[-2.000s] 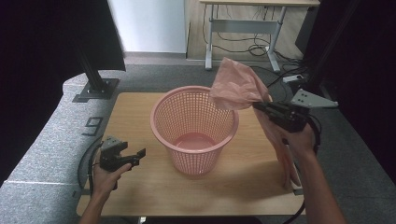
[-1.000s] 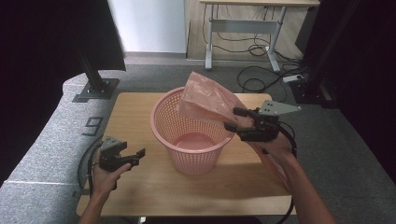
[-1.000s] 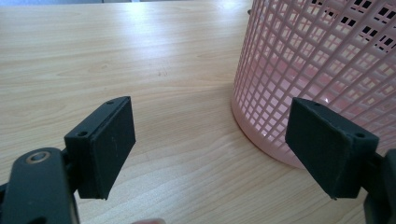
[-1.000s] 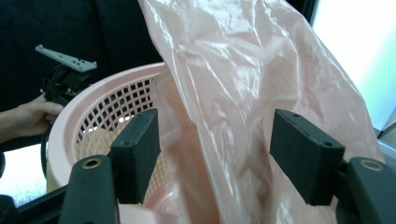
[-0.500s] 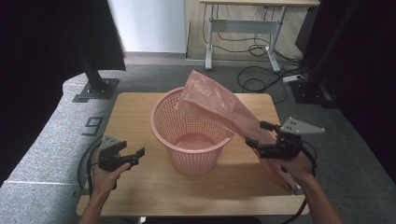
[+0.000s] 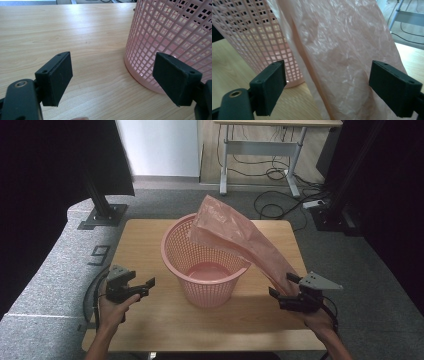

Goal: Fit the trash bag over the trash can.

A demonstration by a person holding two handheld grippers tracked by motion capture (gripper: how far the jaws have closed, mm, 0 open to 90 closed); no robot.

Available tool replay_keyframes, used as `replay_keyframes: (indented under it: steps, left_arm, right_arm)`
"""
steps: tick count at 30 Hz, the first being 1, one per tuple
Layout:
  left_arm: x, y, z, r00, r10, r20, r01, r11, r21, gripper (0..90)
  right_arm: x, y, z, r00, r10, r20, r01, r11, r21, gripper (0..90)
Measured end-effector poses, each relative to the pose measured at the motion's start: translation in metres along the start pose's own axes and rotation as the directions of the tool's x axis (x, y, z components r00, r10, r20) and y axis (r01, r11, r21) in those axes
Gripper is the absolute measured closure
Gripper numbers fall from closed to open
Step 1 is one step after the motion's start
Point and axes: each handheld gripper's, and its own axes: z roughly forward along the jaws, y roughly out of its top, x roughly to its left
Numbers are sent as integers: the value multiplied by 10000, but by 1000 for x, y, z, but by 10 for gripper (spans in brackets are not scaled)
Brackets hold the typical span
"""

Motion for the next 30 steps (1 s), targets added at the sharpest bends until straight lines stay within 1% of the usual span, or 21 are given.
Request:
replay_keyframes:
  steps: [1,2,3,4,5,6,9,10,11,12,13,14,16,17,20,23,25,26,27,29,30]
  left_arm:
    - [0,0,0,10000,12,5,-12,10000,11,161]
    - [0,0,0,10000,14,12,-14,10000,18,161]
    - [0,0,0,10000,14,12,-14,10000,18,161]
    - [0,0,0,10000,10,13,-10,10000,28,161]
    - [0,0,0,10000,10,13,-10,10000,28,161]
    - [0,0,0,10000,-10,20,10,10000,9,161]
    - [1,0,-1,10000,1,17,-1,10000,-12,162]
    - [1,0,-1,10000,-11,24,11,10000,-23,162]
    - [1,0,-2,10000,-18,28,18,10000,-37,162]
    - [1,1,-2,10000,0,19,0,10000,-63,162]
    - [1,1,-2,10000,0,19,0,10000,-63,162]
    - [0,1,-2,10000,-2,21,2,10000,-84,163]
    - [0,2,-3,10000,0,30,0,9999,-103,163]
    - [0,3,-3,10000,6,35,-6,9999,-127,163]
    - [-2,7,-8,10000,19,64,-17,9995,-325,164]
    - [-3,11,-12,9999,60,101,-55,9989,-476,167]
    - [-5,17,-19,9998,124,159,-113,9972,-734,167]
    - [-5,17,-19,9998,124,159,-113,9972,-734,167]
    - [-5,20,-22,9997,134,181,-118,9965,-833,167]
    - [-5,25,-29,9996,137,245,-111,9947,-1026,167]
    - [-6,30,-34,9993,121,343,-79,9927,-1202,167]
  right_arm:
    - [0,-1,1,9999,24,106,-24,10000,7,184]
    - [0,0,1,9997,51,243,-50,10000,-13,233]
    - [0,0,1,9997,51,243,-50,10000,-13,233]
    - [1,1,1,9992,-12,400,13,10000,-10,406]
    - [1,1,1,9992,-12,400,13,10000,-10,406]
    - [0,2,1,9995,-63,310,64,10000,-16,523]
    - [0,4,1,9983,-214,535,214,9998,5,689]
    - [0,4,1,9983,-214,535,214,9998,5,689]
    - [0,4,1,9975,-297,642,296,9996,20,742]
    - [-1,5,-1,9949,-642,774,644,9979,8,824]
    - [-1,5,-1,9949,-642,774,644,9979,8,824]
    - [-3,7,-4,9916,-873,957,879,9961,-23,864]
    - [-6,10,-8,9898,-938,1072,955,9954,-112,881]
    - [-6,10,-8,9898,-938,1072,955,9954,-112,881]
    - [-11,18,-17,9865,-1041,1267,1095,9933,-367,886]
    - [-13,23,-21,9864,-1034,1281,1103,9927,-483,886]
    - [-15,32,-27,9847,-1120,1337,1212,9906,-627,887]
    - [-15,32,-27,9847,-1120,1337,1212,9906,-627,887]
    - [-16,40,-32,9833,-1195,1373,1305,9887,-741,887]
    - [-17,44,-33,9827,-1217,1393,1334,9879,-785,887]
    - [-18,53,-36,9812,-1261,1461,1381,9875,-756,887]
